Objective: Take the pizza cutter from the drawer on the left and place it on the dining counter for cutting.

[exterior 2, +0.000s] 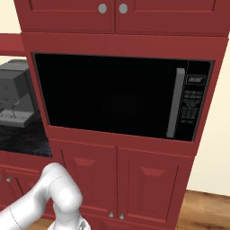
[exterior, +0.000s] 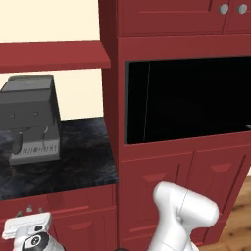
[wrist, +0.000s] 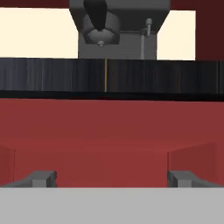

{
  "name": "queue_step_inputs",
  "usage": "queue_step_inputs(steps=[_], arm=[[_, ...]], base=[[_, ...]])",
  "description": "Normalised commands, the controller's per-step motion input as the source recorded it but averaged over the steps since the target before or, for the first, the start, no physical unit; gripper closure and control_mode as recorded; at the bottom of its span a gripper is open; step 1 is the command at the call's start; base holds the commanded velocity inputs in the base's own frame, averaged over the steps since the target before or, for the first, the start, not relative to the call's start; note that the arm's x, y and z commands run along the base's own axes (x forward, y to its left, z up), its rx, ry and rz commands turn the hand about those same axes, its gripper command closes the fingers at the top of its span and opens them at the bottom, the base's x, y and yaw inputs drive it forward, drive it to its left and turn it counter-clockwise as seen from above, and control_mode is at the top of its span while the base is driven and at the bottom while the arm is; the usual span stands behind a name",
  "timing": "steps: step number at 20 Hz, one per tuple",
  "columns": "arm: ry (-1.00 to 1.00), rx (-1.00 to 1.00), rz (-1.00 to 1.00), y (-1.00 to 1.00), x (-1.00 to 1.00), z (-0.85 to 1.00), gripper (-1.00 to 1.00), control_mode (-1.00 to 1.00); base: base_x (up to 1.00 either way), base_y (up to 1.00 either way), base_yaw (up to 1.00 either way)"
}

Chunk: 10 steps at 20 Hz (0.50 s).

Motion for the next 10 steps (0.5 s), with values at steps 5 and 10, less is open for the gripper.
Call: queue_step_inputs(steps=[5, 10], arm=[[0.00, 0.00, 0.00, 0.09, 0.08, -0.39, -1.00, -1.00], [-0.08, 0.03, 0.00, 0.00, 0.24, -0.58, -1.00, -1.00]], base=[[0.00, 0.00, 0.00], [0.00, 0.00, 0.00]])
